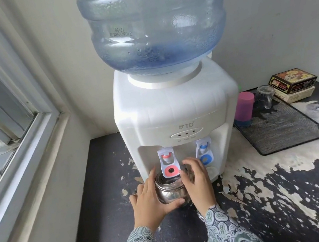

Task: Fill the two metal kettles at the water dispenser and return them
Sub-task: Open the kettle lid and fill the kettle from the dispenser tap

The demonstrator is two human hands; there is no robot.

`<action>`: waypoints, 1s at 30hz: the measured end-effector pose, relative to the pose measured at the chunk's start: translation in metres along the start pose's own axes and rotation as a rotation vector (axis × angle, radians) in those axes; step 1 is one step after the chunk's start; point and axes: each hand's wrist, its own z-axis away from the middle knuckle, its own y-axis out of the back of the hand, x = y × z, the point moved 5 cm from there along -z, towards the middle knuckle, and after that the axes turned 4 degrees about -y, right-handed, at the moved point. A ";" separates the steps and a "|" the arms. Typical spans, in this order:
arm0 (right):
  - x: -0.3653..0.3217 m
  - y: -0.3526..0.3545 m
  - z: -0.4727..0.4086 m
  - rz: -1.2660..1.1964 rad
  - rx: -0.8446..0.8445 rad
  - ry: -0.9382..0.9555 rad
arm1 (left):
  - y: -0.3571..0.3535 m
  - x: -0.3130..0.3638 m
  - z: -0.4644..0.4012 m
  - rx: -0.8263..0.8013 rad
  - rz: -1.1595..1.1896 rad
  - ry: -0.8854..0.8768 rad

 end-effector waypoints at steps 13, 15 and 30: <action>0.015 -0.007 0.049 -0.323 -0.083 -0.285 | 0.001 -0.012 0.028 0.100 0.073 -0.021; 0.018 -0.006 0.063 -0.345 -0.097 -0.283 | -0.003 -0.017 0.039 0.093 0.077 -0.029; 0.054 -0.011 0.117 -0.296 -0.133 -0.310 | -0.030 -0.036 0.086 0.021 0.086 -0.060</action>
